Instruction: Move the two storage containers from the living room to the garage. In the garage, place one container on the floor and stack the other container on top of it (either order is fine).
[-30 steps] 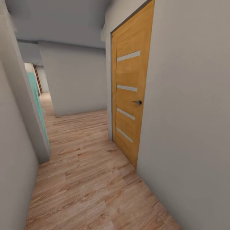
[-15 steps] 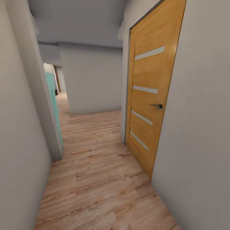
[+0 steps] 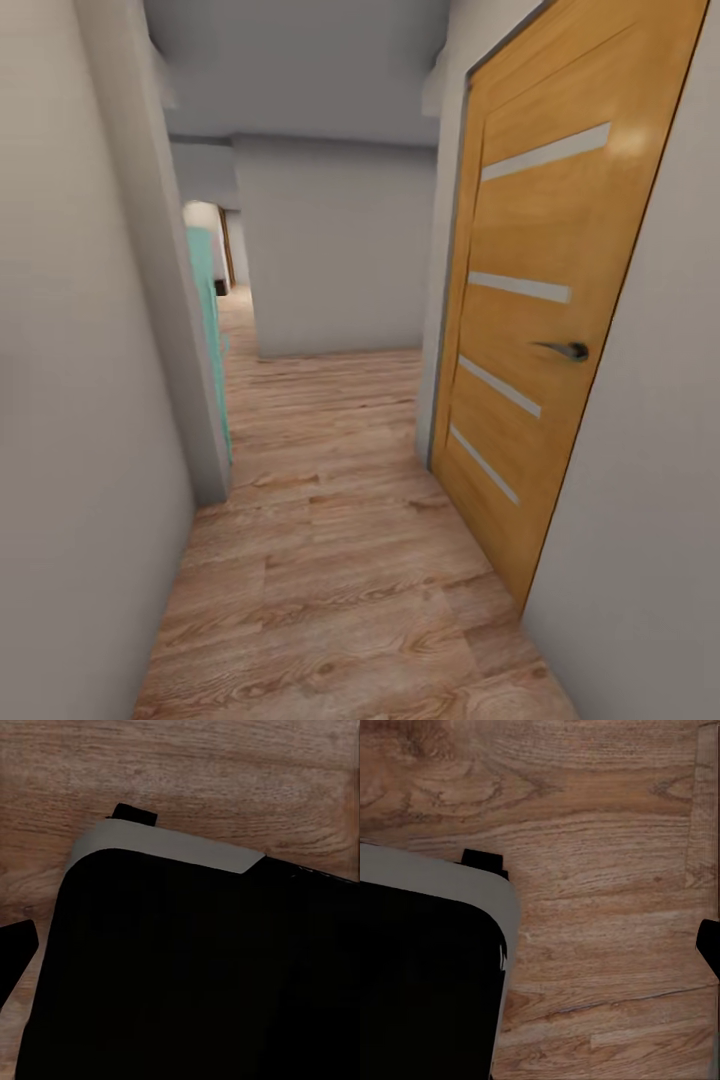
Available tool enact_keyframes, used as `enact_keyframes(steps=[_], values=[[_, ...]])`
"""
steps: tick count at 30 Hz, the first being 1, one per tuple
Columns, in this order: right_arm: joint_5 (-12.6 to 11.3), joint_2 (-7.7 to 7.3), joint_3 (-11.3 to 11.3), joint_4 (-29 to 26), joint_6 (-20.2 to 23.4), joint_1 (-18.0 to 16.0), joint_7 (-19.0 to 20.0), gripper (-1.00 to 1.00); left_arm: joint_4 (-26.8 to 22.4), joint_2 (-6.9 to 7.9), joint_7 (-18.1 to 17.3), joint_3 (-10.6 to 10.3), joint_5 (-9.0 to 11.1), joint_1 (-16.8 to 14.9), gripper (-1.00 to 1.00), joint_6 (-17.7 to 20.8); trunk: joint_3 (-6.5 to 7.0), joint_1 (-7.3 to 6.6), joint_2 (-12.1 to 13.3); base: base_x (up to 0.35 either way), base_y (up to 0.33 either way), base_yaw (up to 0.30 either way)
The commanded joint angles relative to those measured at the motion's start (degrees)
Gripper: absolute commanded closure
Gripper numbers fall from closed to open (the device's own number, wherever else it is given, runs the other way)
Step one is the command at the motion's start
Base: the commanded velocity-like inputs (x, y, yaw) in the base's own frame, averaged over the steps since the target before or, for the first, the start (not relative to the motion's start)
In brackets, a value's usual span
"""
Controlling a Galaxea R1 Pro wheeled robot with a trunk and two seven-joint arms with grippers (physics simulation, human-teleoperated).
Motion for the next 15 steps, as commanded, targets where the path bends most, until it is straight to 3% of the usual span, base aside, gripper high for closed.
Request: enact_keyframes(steps=[1,15], values=[[-0.5,0.02,0.5,0.17,-0.35,-0.06,-0.02,-1.0,-0.19,0.02,-0.01,-0.05,0.27,-0.01,-1.0,0.1,-0.06,0.03,-0.03,0.326,0.0,0.047],[-0.31,0.01,0.68,0.17,-0.62,-0.06,-0.02,-1.0,-1.35,0.02,0.05,-0.33,-0.1,-0.01,-1.0,0.24,-0.06,0.03,-0.03,0.326,0.0,0.009]])
